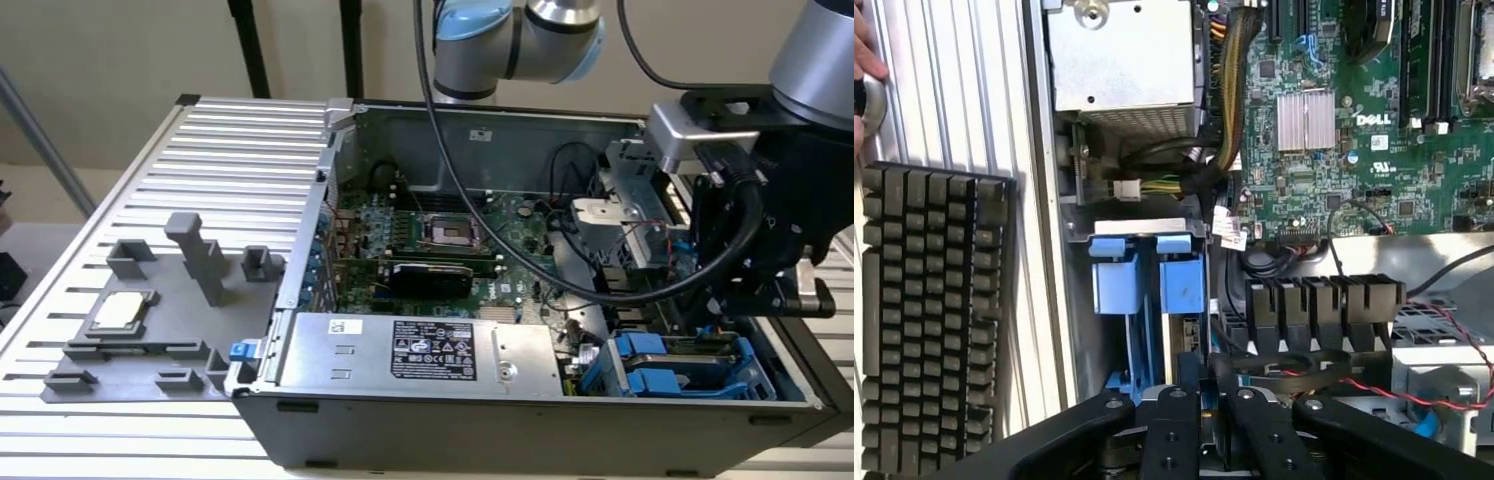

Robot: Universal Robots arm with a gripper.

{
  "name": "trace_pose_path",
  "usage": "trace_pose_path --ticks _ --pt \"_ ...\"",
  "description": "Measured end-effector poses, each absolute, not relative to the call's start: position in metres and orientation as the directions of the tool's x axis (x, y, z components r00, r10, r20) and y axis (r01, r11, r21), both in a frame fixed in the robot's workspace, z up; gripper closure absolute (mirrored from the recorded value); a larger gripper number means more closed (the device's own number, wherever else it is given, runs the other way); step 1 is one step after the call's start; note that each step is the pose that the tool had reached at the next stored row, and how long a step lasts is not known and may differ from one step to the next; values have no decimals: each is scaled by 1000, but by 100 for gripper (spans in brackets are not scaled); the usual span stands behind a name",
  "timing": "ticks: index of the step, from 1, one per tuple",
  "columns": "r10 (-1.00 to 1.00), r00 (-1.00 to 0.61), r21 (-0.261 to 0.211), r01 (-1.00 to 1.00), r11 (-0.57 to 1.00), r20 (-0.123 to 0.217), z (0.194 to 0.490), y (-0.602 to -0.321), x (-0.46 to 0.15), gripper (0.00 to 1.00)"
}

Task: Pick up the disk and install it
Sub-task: 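Insert the second disk wire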

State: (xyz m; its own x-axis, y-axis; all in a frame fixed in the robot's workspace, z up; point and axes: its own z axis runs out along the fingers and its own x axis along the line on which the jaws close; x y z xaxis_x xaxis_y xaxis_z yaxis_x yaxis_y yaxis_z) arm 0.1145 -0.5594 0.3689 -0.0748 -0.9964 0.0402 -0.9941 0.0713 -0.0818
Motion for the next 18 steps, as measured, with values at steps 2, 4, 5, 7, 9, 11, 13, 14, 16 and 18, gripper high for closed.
trace_pose_path --ticks 2,4,5,7,9,11,13,14,16,18 --pt "-996 -75 -89 -993 71 39 366 -561 113 83" --pt "-997 -74 -95 -993 70 38 364 -561 112 83" --pt "-997 -73 -99 -993 69 37 363 -562 111 83" --pt "-997 -71 -110 -992 67 36 361 -562 111 83" --pt "-997 -67 -122 -991 62 35 358 -562 110 83" --pt "-997 -62 -133 -989 57 35 356 -562 108 83" --pt "-998 -58 -138 -989 53 34 355 -562 104 83" --pt "-998 -56 -140 -989 50 34 354 -562 103 83" --pt "-998 -51 -143 -989 45 34 354 -562 100 83" --pt "-998 -45 -146 -988 40 34 353 -562 97 83"
